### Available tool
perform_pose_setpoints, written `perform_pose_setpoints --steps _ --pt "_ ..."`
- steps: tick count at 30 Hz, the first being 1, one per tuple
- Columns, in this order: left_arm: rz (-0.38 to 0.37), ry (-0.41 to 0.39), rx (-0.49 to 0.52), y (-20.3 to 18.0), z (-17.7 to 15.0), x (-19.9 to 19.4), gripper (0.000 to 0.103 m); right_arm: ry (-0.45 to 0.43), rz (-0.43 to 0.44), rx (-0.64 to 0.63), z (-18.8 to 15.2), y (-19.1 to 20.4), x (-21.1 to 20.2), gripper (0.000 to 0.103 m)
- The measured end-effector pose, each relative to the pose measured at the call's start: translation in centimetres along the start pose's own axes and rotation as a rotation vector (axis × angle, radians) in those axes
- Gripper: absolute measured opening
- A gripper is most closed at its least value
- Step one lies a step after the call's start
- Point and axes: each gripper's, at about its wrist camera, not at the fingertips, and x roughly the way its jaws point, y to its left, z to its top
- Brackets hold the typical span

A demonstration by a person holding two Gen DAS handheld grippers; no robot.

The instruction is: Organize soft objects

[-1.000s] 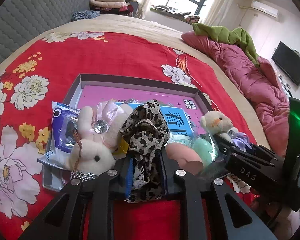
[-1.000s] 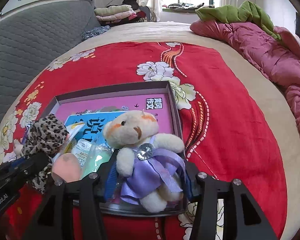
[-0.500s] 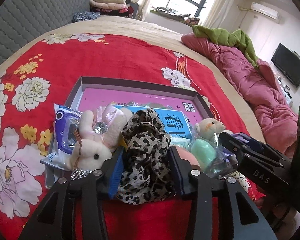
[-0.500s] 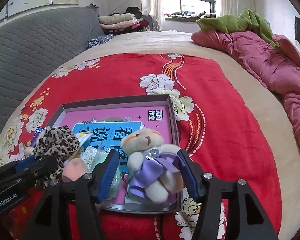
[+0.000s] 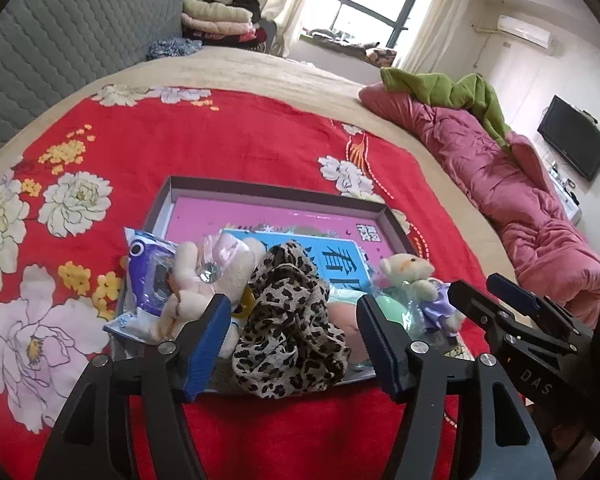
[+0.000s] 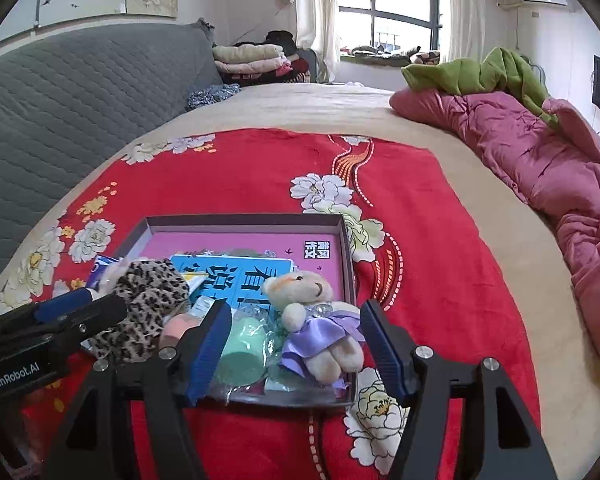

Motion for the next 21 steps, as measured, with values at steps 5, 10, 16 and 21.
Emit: perform_pose_setpoints --steps 5,10,16,21 --pt "0.015 -0.026 0.004 0.0 -0.1 -2.2 0.071 -0.031 0.014 -0.012 -0.4 0.6 -2.1 0.067" --pt "0.042 -0.044 0.001 0.4 -0.5 -4.8 0.074 -0.074 0.013 -0.040 -1.2 1.8 -4.3 0.067" --pt "0.089 -0.032 0.023 0.4 -2.0 -6.9 0.077 -0.067 0.043 -0.053 -2.5 3.0 -5.9 0.067" --pt "0.135 -0.043 0.034 0.1 -3.5 -8.9 0.077 -0.073 0.045 -0.082 -3.6 3.9 -7.3 0.072"
